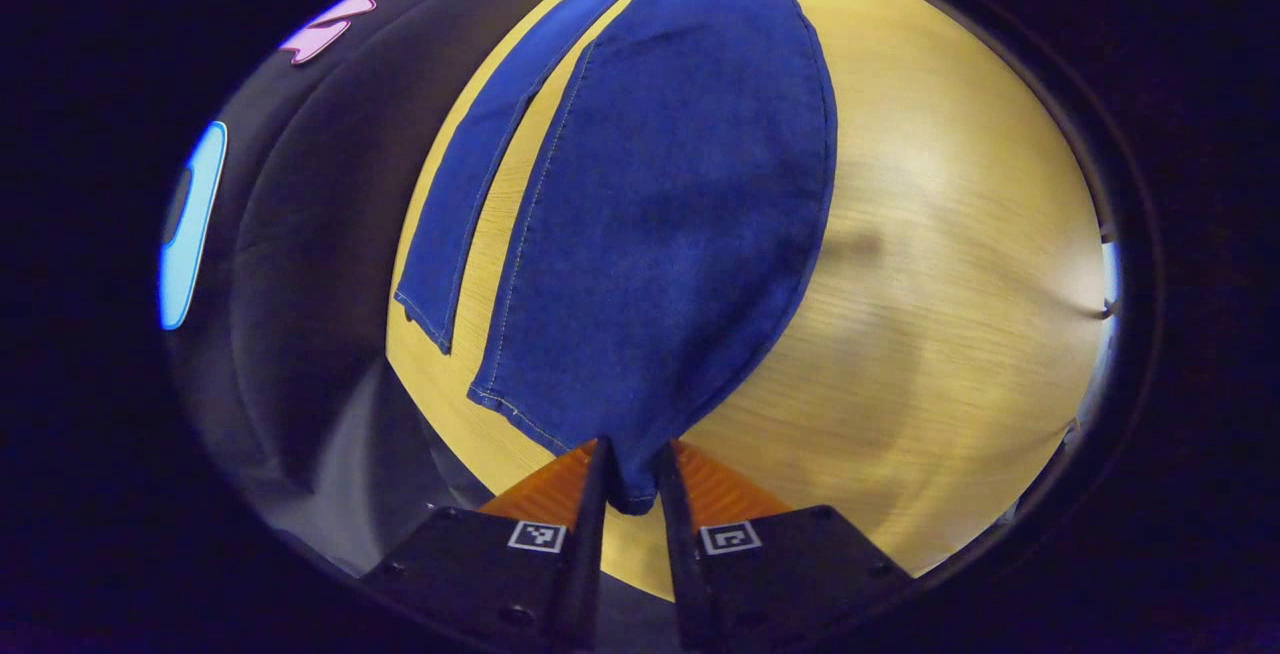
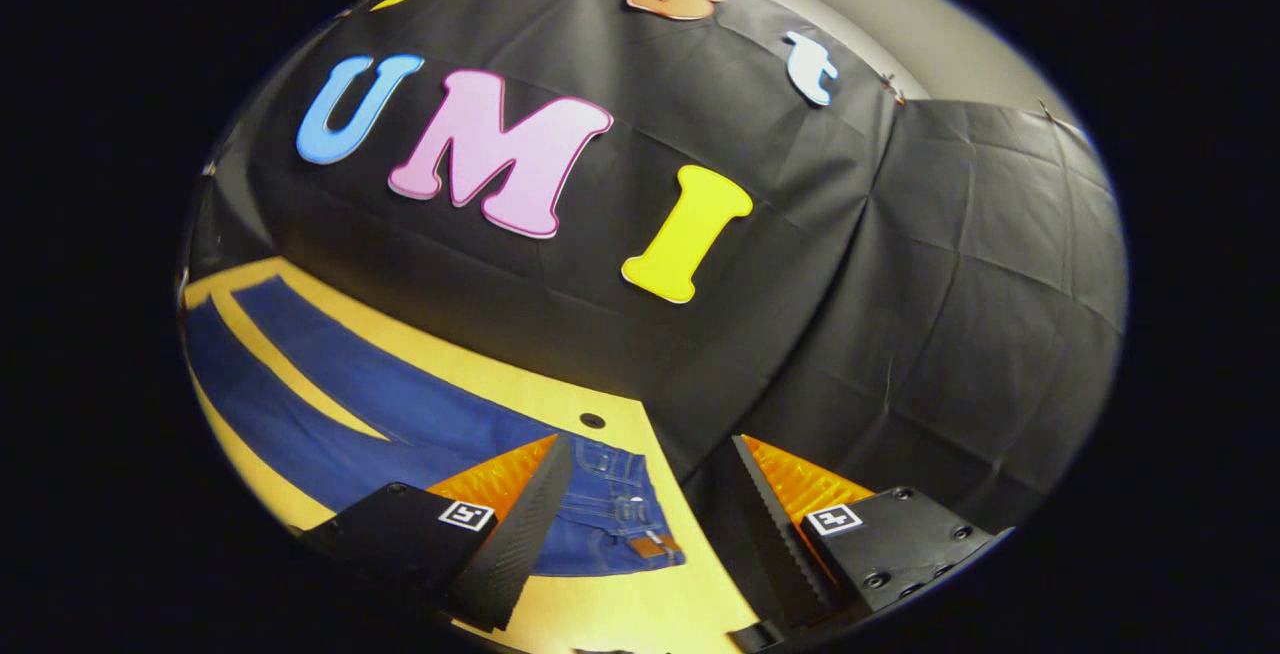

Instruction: Grasp the waist and the cuffs of the jeans and fold them to make the two legs overlap; first hold the waist and fold one-third of the jeans toward the cuffs, then hold the cuffs and fold the remaining one-third in the same direction to finish folding.

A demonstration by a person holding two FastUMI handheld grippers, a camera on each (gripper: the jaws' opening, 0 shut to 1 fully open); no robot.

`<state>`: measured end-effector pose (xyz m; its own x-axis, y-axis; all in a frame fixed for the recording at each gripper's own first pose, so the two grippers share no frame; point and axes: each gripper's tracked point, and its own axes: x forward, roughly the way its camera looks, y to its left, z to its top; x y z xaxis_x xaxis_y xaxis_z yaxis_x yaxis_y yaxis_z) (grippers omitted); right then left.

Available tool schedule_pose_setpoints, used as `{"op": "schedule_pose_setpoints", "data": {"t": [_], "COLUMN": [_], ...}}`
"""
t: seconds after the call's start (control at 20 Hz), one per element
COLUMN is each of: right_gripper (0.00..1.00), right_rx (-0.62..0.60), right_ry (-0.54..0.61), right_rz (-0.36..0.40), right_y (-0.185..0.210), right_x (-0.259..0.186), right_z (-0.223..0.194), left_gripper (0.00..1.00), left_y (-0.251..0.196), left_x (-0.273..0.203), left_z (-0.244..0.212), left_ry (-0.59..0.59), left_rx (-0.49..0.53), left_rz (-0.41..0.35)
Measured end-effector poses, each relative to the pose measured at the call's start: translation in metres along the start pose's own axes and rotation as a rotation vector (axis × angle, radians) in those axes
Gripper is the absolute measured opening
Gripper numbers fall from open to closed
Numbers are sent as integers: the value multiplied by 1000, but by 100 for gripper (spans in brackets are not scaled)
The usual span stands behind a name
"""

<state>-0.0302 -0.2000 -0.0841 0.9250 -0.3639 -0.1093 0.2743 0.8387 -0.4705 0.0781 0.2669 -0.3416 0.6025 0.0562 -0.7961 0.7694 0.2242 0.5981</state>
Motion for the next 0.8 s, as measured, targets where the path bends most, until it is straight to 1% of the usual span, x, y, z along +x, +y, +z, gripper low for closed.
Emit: {"op": "schedule_pose_setpoints", "data": {"t": [0.05,0.1,0.15,0.2,0.25,0.3,0.35,0.5,0.65,0.8], "right_gripper": [97,96,96,96,97,97,97,97,98,97], "right_rx": [-45,-94,-144,-194,-237,-274,-314,-485,-668,-813], "right_ry": [-1,-1,3,8,20,31,44,99,149,225], "right_rz": [11,26,42,61,80,104,132,222,340,464], "right_y": [-4,-5,-8,-9,-11,-12,-12,-18,-25,-25], "right_x": [5,12,18,24,30,34,38,47,47,46], "right_z": [-6,-13,-21,-30,-40,-50,-61,-95,-136,-187], "left_gripper": [27,22,12,17,13,11,6,6,6,6], "left_y": [0,1,1,0,2,2,2,2,3,3], "left_x": [0,-1,1,1,0,1,1,2,2,2], "left_z": [1,2,2,3,5,4,5,4,4,6], "left_ry": [5,3,2,1,-7,-4,-6,-2,-1,0], "left_rx": [-3,-11,-23,-33,-40,-38,-35,-62,-50,-55], "left_rz": [-1,-2,-9,-15,-16,-20,-27,-51,-26,5]}}
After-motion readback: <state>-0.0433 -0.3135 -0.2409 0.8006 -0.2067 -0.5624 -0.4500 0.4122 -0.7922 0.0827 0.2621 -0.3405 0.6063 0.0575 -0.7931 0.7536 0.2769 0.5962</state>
